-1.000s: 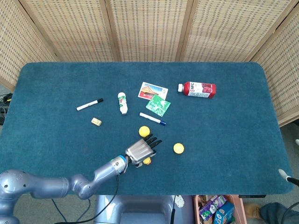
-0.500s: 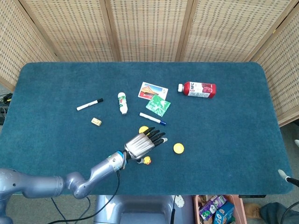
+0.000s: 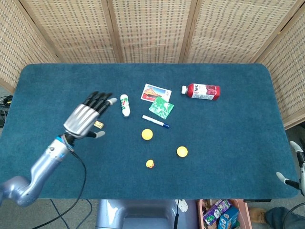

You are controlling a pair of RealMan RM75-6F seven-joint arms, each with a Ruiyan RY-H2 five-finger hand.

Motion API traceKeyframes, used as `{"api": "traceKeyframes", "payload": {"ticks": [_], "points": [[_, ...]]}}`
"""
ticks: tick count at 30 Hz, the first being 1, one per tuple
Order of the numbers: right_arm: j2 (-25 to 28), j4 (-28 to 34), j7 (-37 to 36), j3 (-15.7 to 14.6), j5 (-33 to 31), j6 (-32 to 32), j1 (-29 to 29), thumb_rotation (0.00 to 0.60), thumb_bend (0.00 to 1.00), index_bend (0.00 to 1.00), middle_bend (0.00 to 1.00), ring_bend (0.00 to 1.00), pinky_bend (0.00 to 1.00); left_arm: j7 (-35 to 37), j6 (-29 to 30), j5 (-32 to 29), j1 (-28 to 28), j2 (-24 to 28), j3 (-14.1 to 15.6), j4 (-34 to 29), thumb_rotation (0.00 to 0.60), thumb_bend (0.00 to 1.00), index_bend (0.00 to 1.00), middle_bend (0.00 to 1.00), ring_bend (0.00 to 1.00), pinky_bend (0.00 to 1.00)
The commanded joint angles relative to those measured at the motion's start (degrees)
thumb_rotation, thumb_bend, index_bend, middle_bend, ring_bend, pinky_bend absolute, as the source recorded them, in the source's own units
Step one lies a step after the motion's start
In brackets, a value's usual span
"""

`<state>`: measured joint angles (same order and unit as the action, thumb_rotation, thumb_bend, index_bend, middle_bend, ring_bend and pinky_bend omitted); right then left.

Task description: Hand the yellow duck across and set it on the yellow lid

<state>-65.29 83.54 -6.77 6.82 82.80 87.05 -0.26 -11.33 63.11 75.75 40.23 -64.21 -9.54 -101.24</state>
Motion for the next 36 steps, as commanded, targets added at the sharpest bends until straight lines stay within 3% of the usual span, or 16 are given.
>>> {"api": "traceKeyframes", "payload": {"ticks": [1,5,10,15,20,26,36], "points": [[-0.31,-1.03,-0.69,-1.12,4.62,-1.19,2.56,0.6,0.0,0.0,0.0,0.0,0.0,3.03,8.98,-1.83,-9.64,7.26,3.33,-3.97,0.6,0.0,0.0,0.0,0.0,0.0],[1.05,0.65,0.59,-2.63,12.23,-4.95,7.75,0.6,0.0,0.0,0.0,0.0,0.0,6.66,14.29,-4.11,-16.26,10.64,5.2,-5.04,0.6,0.0,0.0,0.0,0.0,0.0],[1.7,4.3,4.79,-2.16,19.21,-9.8,14.76,0.6,0.0,0.01,0.0,0.0,0.0,12.2,17.11,-4.7,-20.75,10.67,6.32,-3.8,0.6,0.0,0.0,0.0,0.0,0.0],[0.34,9.65,8.06,-0.96,24.19,-22.04,25.84,0.6,0.0,0.13,0.0,0.0,0.0,14.04,17.27,-3.05,-22.22,10.58,6.84,-1.83,0.6,0.0,0.0,0.0,0.0,0.0],[-3.55,11.15,7.13,0.51,21.69,-32.7,33.58,0.6,0.04,0.19,0.0,0.0,0.0,15.18,17.91,-2.5,-23.2,10.98,6.36,-1.33,0.6,0.0,0.0,0.0,0.0,0.0],[-11.99,9.63,7.76,1.21,15.91,-42.01,39.53,0.6,0.09,0.27,0.0,0.0,0.0,15.22,17.66,-1.81,-23.79,10.96,5.98,-0.72,0.6,0.0,0.0,0.0,0.0,0.0],[-23.23,5.13,14.05,3.14,8.95,-45.69,44.22,0.6,0.2,0.3,0.0,0.0,0.0,15.08,16.72,-0.69,-24.28,10.79,5.6,-0.8,0.6,0.0,0.0,0.0,0.0,0.0]]}}
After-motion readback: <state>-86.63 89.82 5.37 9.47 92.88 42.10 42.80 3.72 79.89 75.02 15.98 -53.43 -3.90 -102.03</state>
